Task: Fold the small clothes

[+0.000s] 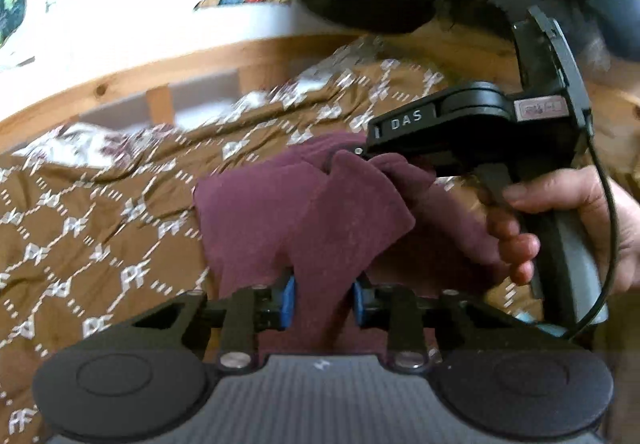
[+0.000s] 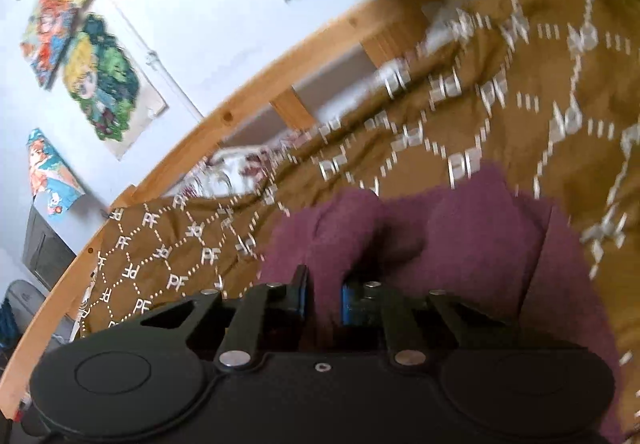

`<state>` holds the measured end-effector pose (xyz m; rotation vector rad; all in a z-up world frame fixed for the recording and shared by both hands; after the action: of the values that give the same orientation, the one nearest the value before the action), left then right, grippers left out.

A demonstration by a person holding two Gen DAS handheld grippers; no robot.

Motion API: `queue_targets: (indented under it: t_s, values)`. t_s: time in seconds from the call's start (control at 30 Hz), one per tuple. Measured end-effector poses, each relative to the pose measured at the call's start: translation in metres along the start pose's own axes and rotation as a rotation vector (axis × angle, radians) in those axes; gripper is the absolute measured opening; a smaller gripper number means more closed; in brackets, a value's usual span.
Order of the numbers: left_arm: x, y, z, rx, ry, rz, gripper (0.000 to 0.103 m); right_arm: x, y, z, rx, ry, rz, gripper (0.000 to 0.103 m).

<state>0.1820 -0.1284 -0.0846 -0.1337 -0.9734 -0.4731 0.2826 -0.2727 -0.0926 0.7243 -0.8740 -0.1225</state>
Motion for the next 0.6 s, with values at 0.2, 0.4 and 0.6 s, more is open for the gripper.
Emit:
queue_targets:
  t_s: [0.2,0.4,0.6]
  values:
    - [0.009,-0.033,-0.006,-0.074,-0.056,-0.045,0.030,0.011,0.004,0.042,-0.077,-0.111,0.126,0.016]
    - [-0.001,-0.055,-0.019,-0.120,-0.020,-0.095,0.039,0.005,-0.019,0.059,-0.236,-0.071,0.115,0.016]
    - [-0.003,-0.046,-0.013,-0.172,-0.026,-0.017,0.064,-0.006,-0.033,0.055,-0.348,-0.018,0.104,0.026]
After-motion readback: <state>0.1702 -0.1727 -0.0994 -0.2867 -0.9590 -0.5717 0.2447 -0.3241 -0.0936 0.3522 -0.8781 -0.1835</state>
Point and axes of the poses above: each gripper's, at about its wrist camera, not at the fingertips, and z roughly against the way its jaws point, y to its left, x to its top, the point moved 3 cm from there along -z, roughly the way its jaws point, and after that the axes turned 4 degrees about -z, right-handed, at the moved point
